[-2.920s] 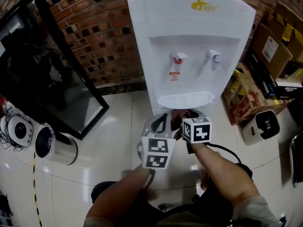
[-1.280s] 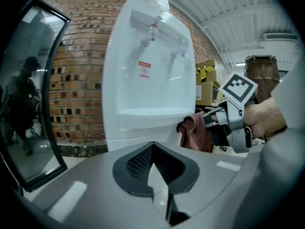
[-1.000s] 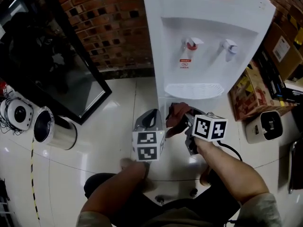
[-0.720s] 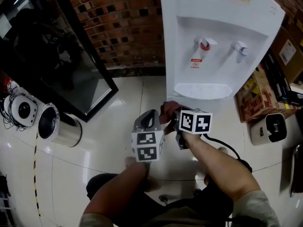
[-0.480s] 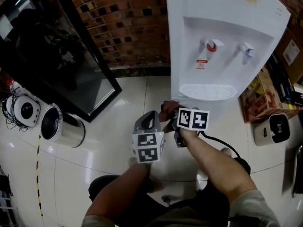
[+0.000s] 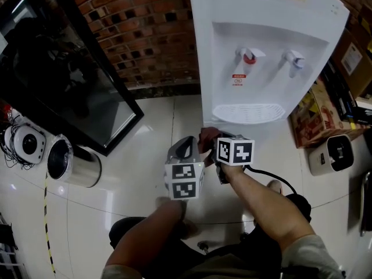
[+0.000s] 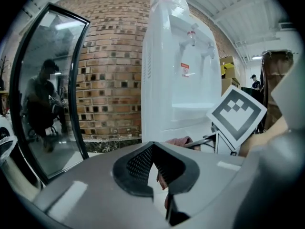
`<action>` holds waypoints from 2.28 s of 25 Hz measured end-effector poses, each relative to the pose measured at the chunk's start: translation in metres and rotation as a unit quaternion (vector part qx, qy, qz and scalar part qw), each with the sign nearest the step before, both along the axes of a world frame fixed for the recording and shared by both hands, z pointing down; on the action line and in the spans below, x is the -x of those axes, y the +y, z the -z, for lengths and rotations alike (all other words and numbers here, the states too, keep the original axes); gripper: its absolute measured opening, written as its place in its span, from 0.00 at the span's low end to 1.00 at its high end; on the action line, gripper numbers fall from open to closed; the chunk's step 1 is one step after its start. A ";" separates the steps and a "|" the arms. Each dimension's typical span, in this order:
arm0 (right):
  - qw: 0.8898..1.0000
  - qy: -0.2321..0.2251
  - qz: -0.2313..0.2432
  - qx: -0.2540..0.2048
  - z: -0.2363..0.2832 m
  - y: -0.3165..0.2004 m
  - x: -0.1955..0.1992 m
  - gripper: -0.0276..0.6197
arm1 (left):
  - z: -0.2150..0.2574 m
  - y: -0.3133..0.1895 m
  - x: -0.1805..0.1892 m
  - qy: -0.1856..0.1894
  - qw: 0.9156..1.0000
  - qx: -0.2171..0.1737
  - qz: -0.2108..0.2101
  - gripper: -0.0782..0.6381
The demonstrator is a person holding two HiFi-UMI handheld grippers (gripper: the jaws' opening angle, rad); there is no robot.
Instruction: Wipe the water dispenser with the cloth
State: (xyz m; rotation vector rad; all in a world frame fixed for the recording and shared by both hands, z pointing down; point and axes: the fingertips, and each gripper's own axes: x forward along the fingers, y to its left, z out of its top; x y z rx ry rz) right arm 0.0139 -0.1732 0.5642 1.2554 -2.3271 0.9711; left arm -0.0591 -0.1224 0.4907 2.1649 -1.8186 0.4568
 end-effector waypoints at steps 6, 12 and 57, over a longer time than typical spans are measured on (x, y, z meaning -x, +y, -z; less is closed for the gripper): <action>0.993 0.087 0.005 -0.086 0.002 -0.001 -0.034 0.16 | -0.008 -0.001 -0.010 -0.009 1.000 0.009 -0.012 0.11; 0.982 0.133 -0.004 -0.134 0.000 -0.004 -0.064 0.16 | -0.017 -0.007 -0.026 -0.012 1.000 0.021 -0.018 0.11; 0.971 0.181 0.012 -0.157 -0.044 0.019 -0.093 0.16 | -0.060 0.009 -0.077 -0.032 0.993 0.076 -0.085 0.11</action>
